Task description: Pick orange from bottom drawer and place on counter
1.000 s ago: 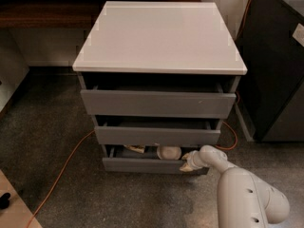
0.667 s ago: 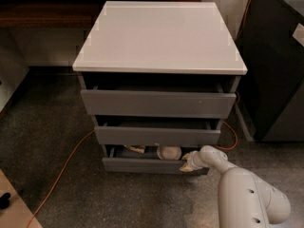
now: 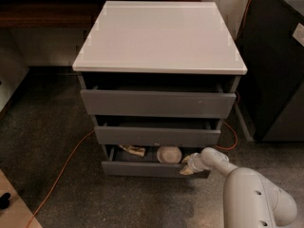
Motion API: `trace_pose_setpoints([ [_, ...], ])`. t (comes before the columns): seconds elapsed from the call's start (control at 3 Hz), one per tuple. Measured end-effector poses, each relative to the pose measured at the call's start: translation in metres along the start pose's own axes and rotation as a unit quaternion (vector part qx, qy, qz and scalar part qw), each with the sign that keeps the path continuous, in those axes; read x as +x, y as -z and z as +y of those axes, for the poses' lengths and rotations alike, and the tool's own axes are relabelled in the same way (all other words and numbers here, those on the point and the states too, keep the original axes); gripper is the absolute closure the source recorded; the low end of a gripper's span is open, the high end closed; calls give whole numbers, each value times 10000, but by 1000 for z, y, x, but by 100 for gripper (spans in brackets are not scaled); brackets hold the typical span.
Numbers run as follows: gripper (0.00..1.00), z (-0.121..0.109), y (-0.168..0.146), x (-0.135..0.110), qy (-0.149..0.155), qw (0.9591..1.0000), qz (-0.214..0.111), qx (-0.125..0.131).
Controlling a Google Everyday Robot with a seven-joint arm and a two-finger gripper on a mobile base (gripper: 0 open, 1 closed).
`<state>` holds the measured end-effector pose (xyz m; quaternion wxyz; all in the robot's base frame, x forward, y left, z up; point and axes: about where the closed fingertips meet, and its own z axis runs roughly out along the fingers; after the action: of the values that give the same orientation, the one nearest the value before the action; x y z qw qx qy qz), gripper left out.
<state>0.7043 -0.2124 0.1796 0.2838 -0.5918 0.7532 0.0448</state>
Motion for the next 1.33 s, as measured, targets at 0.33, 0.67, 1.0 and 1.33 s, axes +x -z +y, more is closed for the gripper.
trace_pose_setpoints([
  [0.33, 100, 13, 8, -1, -69, 10000, -21, -30],
  [0.67, 100, 14, 8, -1, -73, 10000, -22, -32],
  [1.0, 100, 28, 17, -2, -133, 9999, -41, -38],
  [1.33, 100, 47, 24, -4, -182, 9998, -28, -59],
])
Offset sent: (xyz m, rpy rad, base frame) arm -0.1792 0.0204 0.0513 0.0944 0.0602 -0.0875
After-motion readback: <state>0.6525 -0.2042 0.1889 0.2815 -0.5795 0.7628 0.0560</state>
